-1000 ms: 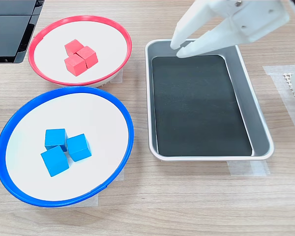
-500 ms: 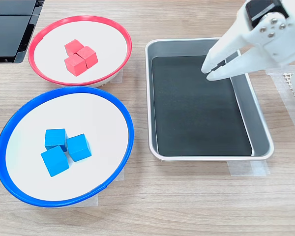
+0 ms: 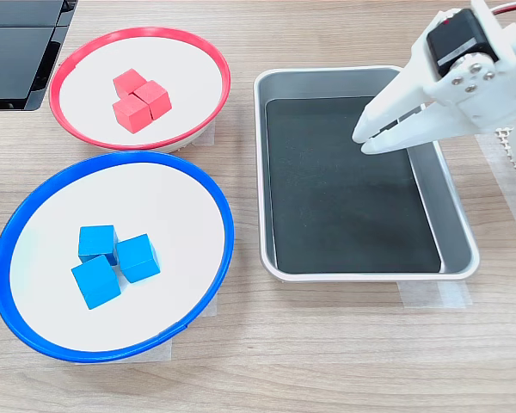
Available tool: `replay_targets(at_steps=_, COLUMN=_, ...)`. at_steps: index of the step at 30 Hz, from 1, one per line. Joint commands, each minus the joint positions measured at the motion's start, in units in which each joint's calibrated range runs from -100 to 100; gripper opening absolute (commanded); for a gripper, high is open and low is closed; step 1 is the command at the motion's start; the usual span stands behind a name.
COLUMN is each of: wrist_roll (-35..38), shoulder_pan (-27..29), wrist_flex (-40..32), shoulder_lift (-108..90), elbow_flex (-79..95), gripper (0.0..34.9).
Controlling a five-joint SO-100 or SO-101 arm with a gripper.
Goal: Relocate any blue block in the red dish to the blue dish, correcting any misplacements.
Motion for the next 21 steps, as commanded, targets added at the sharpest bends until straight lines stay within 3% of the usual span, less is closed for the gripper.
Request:
replay_targets(at_steps=1, wrist_roll=0.34, shoulder_pan=0.22, wrist_flex=0.49, shoulder_lift=-1.19, elbow_flex=0.44, gripper=0.3)
replay_targets(at_steps=21, wrist_roll=0.29, shoulder_pan=0.12, wrist_flex=1.07, shoulder_lift=-1.96, elbow_flex=0.9, gripper=0.3)
